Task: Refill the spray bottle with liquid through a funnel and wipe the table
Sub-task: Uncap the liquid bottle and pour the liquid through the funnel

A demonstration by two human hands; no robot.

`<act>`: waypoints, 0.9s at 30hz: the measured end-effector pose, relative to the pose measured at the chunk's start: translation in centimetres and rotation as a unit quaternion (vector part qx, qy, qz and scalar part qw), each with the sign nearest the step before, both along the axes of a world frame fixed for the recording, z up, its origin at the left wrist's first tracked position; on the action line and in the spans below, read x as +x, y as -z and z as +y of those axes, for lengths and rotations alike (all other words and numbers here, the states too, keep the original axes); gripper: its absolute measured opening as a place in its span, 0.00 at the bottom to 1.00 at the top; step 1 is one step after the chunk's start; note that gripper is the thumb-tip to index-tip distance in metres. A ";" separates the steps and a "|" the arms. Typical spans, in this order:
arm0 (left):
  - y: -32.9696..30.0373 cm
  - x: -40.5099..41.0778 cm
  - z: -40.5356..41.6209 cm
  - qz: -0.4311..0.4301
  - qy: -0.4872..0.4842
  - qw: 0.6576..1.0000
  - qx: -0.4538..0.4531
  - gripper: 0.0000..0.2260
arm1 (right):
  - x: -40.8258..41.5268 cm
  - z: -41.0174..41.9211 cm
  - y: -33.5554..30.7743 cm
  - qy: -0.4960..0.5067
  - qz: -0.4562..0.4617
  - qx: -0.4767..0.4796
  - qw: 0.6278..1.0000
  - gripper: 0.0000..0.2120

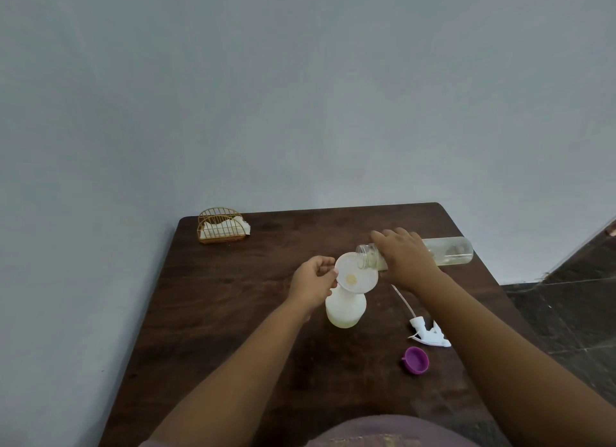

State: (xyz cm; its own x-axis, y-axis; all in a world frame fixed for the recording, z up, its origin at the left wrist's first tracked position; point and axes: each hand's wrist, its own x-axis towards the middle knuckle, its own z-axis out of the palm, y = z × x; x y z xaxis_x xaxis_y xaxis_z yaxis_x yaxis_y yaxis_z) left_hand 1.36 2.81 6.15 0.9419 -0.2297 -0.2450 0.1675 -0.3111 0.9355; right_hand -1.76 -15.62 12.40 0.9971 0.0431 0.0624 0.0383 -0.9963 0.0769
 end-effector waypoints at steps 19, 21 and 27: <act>-0.2 -0.1 -0.2 0.009 0.000 0.999 -0.032 0.12 | 0.1 -0.5 0.1 0.005 0.004 -0.013 1.000 0.18; -0.3 -0.2 -0.3 0.010 0.002 0.999 -0.032 0.13 | 0.1 -0.6 0.1 0.006 0.004 -0.009 1.000 0.19; -0.3 -0.2 -0.4 0.014 -0.002 1.000 -0.026 0.13 | 0.2 -0.7 0.3 0.004 0.002 0.003 1.000 0.22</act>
State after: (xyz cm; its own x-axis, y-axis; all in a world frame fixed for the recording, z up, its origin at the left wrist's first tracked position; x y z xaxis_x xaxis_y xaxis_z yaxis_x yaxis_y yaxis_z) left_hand 1.21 2.45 6.48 0.9359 -0.2391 -0.2587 0.1947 -0.2610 0.9455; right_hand -1.53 -16.33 12.10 0.9976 0.0351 0.0589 0.0308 -0.9970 0.0711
